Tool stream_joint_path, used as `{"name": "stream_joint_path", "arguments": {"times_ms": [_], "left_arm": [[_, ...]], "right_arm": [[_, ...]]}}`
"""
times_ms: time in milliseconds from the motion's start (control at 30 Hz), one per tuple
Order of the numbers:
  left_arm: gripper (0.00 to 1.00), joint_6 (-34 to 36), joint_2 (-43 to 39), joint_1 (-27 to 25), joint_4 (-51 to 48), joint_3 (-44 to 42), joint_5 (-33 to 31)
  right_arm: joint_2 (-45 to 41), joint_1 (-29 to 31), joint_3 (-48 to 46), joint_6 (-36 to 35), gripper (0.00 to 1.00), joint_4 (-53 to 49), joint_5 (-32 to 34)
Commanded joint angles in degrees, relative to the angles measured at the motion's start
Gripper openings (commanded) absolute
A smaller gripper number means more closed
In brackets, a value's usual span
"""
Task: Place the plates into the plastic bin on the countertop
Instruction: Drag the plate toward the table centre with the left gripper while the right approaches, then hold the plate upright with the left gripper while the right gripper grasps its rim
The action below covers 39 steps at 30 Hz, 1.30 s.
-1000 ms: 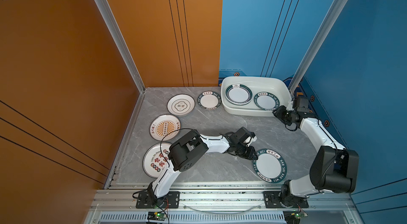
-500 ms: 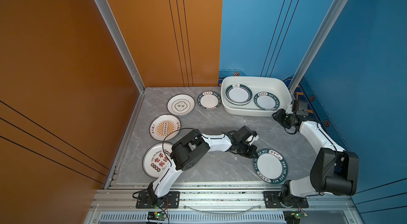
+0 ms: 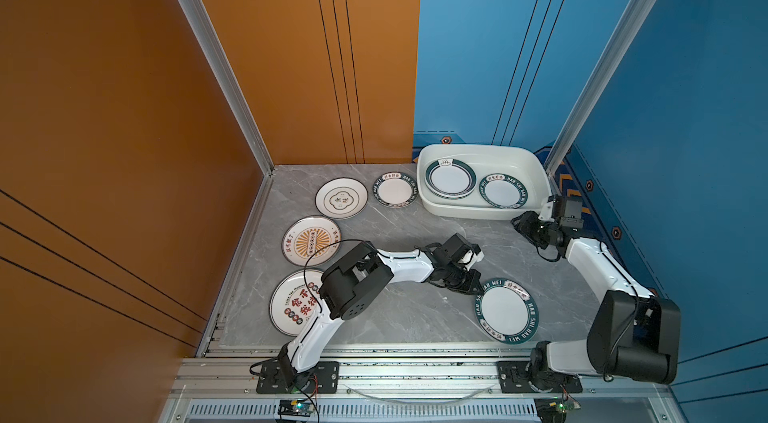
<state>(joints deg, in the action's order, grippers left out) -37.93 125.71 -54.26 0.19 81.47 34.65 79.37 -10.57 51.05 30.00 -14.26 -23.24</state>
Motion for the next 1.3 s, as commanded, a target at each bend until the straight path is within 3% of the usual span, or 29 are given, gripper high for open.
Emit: {"name": "stream_joint_path", "arguments": {"times_ms": [0,433,867,1067,1267], "left_arm": [[0.0,4.0,-2.8,4.5,-4.7,-3.6,-5.1],[0.0,6.7,-19.4,17.8,-5.3,-16.1,-4.4],[0.0,2.1,-32.2,28.4,-2.9,-24.5,3.0],[0.0,2.8,-35.4,31.5,-5.4,-24.4,3.7],[0.0,2.7,-36.0,32.7,-4.7,-24.0,5.0]], "right_arm": [[-1.6,-0.4,-2.5,-1.1,0.48,4.1,-5.4],[-1.1,1.2,-8.6,2.1,0.5,16.8,-16.7],[8.5,9.0,-13.8,10.6,0.57,42.3,-26.6],[12.4,13.4,-13.3,13.0,0.58,50.3,-29.4],[16.7,17.6,-10.8,13.0,0.57,51.7,-32.2]]}}
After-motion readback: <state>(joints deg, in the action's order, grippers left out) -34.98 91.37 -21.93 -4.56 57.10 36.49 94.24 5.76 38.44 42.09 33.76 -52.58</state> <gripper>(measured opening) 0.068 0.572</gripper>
